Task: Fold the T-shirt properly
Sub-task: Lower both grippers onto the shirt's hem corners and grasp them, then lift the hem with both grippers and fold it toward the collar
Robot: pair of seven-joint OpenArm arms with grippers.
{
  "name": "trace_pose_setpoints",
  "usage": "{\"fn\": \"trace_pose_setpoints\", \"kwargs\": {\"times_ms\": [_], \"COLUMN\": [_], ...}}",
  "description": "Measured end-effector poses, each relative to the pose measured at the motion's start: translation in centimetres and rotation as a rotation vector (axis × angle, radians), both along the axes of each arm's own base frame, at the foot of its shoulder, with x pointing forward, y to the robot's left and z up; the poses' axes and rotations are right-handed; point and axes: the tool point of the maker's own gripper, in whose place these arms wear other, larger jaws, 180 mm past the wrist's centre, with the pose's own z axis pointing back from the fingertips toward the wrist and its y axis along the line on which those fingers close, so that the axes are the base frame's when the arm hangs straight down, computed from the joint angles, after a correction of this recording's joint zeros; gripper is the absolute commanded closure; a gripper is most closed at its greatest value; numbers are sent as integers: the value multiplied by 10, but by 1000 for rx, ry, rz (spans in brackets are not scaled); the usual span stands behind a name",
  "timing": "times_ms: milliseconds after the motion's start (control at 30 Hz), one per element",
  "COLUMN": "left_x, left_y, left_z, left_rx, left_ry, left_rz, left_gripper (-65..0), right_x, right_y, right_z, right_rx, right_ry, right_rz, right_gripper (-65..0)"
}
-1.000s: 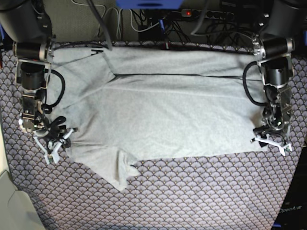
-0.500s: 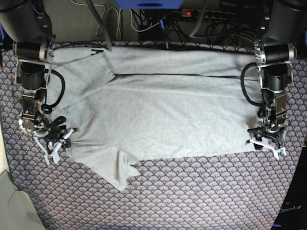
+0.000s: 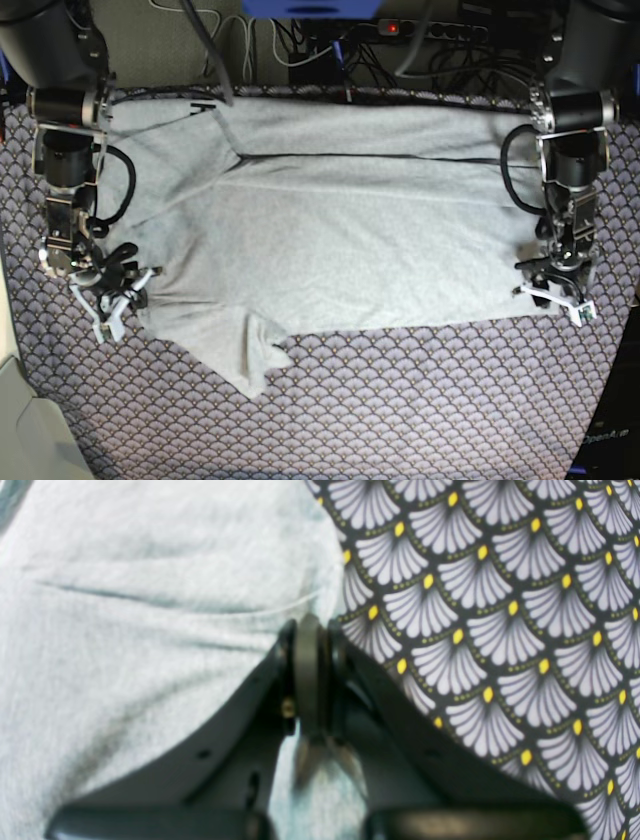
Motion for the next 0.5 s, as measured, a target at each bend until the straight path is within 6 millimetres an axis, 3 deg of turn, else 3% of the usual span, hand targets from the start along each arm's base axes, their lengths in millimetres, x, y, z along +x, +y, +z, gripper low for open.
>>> {"fn": "trace_pose_setpoints", "kwargs": {"times_ms": [100, 500], "left_x": [1, 5], "left_y": [-4, -10], "left_z": [-1, 8], "left_rx": [-2, -10], "left_ry": [-3, 1], "left_rz": [-6, -23], "left_gripper": [-10, -5], "right_x": [0, 0], "right_y": [0, -1], "right_z": [0, 1], "right_rx": [0, -1], "right_ry": [0, -3], "right_rz": [0, -1], "right_gripper": [0, 0]}}
